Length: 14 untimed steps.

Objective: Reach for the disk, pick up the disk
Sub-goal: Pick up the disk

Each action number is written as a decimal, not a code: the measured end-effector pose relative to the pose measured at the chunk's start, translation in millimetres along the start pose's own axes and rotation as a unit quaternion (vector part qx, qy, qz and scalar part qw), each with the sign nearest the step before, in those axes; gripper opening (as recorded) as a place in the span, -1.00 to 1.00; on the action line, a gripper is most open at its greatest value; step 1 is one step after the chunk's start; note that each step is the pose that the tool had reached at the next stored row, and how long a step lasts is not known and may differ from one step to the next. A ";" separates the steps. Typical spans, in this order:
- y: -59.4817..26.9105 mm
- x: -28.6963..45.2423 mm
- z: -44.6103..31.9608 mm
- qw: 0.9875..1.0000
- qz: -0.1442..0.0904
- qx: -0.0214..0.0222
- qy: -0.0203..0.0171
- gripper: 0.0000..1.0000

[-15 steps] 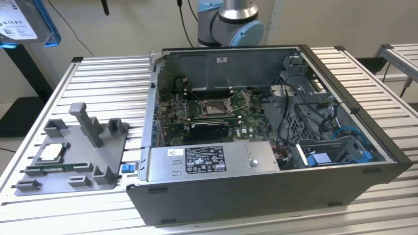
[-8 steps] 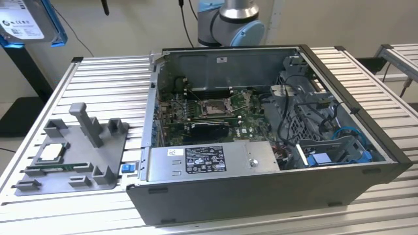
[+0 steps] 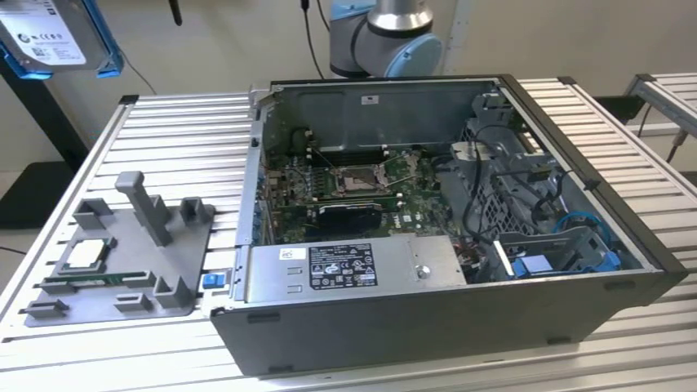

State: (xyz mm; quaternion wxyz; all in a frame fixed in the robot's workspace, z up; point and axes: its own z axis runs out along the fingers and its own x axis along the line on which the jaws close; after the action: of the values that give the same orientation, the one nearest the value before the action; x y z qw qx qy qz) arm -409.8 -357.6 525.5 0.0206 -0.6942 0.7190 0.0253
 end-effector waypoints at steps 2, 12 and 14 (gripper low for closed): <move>-2.9 -0.1 0.0 1.000 0.000 0.000 0.000 -1.00; -24.2 -0.8 -0.1 1.000 0.000 0.000 0.000 -1.00; -28.9 -1.0 -0.1 1.000 0.000 0.000 0.000 -1.00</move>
State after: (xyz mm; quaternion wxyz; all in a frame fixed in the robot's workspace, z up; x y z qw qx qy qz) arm -380.9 -357.6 525.5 0.0206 -0.6942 0.7190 0.0253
